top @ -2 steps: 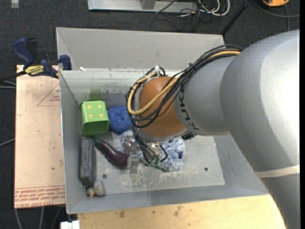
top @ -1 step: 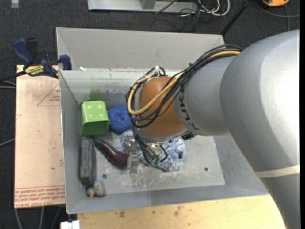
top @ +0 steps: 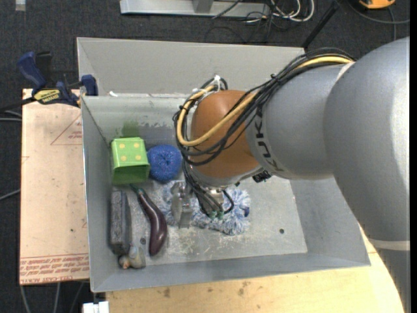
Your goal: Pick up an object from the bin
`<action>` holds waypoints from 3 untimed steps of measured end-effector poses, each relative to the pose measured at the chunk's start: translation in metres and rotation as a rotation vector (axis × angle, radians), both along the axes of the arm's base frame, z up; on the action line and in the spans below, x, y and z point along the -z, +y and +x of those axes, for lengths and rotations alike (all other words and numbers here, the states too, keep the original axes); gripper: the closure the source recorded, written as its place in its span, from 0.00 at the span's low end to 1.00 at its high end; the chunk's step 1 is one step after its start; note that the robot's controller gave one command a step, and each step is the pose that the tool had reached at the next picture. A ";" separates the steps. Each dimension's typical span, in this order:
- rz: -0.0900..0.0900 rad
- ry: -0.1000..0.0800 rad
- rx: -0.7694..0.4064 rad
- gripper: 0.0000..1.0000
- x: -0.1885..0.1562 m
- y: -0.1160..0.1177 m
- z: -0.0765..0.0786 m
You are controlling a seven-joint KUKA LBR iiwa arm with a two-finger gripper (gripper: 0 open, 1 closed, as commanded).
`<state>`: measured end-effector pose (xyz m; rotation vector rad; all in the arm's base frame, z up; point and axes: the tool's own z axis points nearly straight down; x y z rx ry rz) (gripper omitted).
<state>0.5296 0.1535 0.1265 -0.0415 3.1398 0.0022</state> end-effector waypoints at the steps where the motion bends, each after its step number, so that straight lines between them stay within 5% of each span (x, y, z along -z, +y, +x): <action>1: 0.000 0.000 0.000 1.00 0.000 0.000 0.000; 3: 0.000 0.000 -0.008 1.00 -0.020 0.008 0.018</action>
Offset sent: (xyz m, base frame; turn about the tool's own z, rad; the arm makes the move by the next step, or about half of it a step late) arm 0.0093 -0.0003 0.0113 -0.0170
